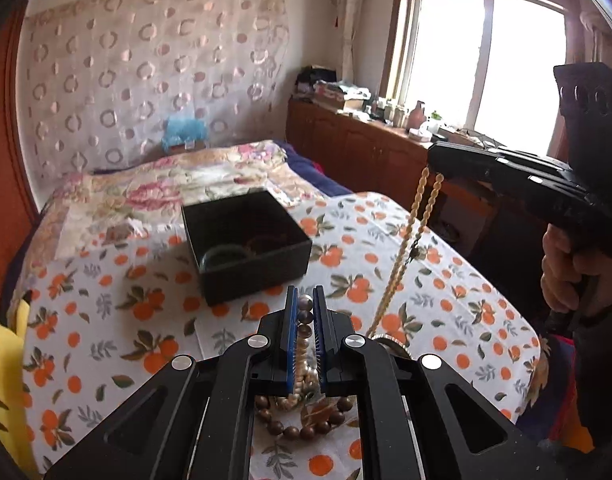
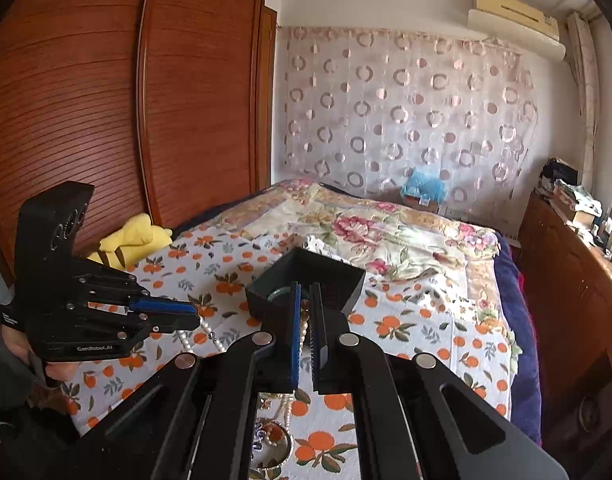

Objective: Organize jewelry
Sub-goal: 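Grasp a pearl necklace with the left tool while the right tool grasps a gold chain, then lift both necklaces over the black box and open both tools to release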

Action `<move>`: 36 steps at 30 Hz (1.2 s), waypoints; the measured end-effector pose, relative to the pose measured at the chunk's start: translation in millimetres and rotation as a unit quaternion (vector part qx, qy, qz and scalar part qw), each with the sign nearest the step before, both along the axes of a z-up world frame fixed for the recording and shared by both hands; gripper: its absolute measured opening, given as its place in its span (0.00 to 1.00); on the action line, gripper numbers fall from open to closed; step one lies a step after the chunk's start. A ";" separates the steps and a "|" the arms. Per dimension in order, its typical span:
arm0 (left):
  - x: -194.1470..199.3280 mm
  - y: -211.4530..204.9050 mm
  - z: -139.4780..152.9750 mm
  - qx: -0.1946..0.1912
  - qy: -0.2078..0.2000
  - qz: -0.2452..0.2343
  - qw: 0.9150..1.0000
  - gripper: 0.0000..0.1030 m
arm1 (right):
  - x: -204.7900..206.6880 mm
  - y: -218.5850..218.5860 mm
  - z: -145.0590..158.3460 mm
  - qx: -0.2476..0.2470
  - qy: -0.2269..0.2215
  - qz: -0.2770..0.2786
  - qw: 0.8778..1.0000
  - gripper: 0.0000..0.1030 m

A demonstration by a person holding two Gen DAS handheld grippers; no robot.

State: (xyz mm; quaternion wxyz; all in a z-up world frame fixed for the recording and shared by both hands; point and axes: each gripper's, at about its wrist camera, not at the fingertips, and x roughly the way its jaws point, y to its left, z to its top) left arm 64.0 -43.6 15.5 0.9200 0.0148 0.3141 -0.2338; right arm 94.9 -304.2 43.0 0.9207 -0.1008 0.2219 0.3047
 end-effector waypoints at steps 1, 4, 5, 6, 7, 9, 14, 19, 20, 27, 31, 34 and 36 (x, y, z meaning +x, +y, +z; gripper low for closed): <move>-0.4 -0.1 4.8 0.000 -0.005 0.000 1.000 0.06 | 0.2 -0.1 3.1 0.001 -0.003 0.000 1.000 0.05; -2.2 -0.2 18.6 0.000 -0.019 0.000 1.000 0.06 | 0.6 -1.0 10.4 0.004 -0.009 -0.003 1.000 0.05; -2.7 -0.5 23.8 0.001 -0.024 0.001 1.000 0.06 | 0.6 -1.9 14.5 0.007 -0.012 -0.004 1.000 0.05; -2.8 -0.6 28.7 0.000 -0.028 0.001 1.000 0.06 | 0.9 -3.0 17.2 0.008 -0.014 -0.004 1.000 0.05; -2.7 -0.6 33.2 0.000 -0.032 0.001 0.999 0.06 | 0.7 -3.9 21.7 0.010 -0.017 -0.006 1.000 0.05; -3.0 0.7 41.8 0.001 -0.041 0.003 0.999 0.06 | 0.2 -4.4 29.1 0.012 -0.024 -0.007 1.000 0.05; 0.0 -0.4 59.5 0.001 -0.057 0.005 0.998 0.06 | 2.5 -4.9 44.3 0.009 -0.038 -0.008 0.999 0.05; 8.6 -2.8 73.3 0.010 -0.067 0.010 0.998 0.06 | 9.2 -5.4 48.5 0.009 -0.040 -0.012 0.999 0.05; 10.4 -2.9 75.3 0.011 -0.069 0.011 0.998 0.06 | 10.6 -5.6 48.8 0.009 -0.040 -0.013 0.999 0.05; 19.6 1.2 97.8 0.008 -0.086 0.024 0.996 0.06 | 23.3 -3.1 52.6 0.008 -0.040 -0.021 0.999 0.05; 28.9 2.4 113.9 0.012 -0.101 0.033 0.994 0.06 | 32.2 -1.2 56.3 0.011 -0.042 -0.023 0.999 0.05; 39.3 3.4 122.0 0.014 -0.106 0.037 0.994 0.06 | 40.8 2.4 58.5 0.013 -0.041 -0.022 0.999 0.05; 48.1 3.7 126.7 0.015 -0.108 0.040 0.993 0.06 | 47.8 4.2 60.7 0.014 -0.042 -0.021 0.999 0.05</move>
